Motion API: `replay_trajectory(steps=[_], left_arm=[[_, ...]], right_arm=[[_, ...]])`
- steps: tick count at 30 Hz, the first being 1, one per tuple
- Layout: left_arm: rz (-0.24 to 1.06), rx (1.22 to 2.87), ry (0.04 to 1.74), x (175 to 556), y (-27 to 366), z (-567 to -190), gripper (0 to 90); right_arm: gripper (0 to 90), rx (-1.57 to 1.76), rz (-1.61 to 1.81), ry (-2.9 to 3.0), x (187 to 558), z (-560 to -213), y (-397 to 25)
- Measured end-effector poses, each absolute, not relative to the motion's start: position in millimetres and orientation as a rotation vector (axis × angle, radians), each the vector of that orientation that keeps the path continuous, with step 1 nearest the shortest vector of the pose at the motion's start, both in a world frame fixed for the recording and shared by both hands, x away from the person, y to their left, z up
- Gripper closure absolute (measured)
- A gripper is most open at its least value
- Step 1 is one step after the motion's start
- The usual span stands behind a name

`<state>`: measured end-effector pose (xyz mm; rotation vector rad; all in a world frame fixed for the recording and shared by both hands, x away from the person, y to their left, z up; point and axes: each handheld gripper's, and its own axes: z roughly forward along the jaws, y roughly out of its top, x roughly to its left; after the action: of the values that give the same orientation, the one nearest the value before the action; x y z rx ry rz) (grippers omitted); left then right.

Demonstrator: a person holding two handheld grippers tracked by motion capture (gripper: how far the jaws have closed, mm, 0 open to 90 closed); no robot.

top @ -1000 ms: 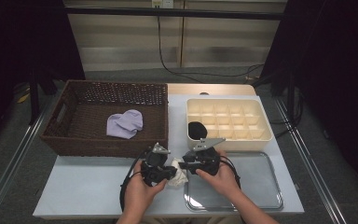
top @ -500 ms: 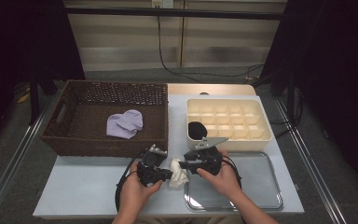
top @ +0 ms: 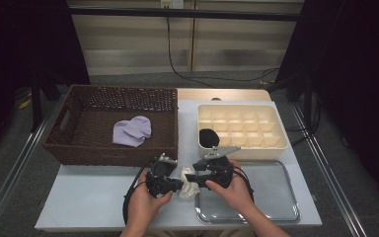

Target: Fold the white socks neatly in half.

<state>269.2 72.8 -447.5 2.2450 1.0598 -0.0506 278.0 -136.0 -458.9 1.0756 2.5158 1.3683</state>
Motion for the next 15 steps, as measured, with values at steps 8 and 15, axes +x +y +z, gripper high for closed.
replay_trajectory(steps=[8,15], left_arm=[[-0.036,2.250,1.065,269,73,-448,82.2],[-0.027,2.278,1.071,268,73,-450,82.7]], right_arm=[[46.1,1.166,1.359,2.540,278,-474,-145],[51.3,1.200,1.389,2.563,281,-481,-141]])
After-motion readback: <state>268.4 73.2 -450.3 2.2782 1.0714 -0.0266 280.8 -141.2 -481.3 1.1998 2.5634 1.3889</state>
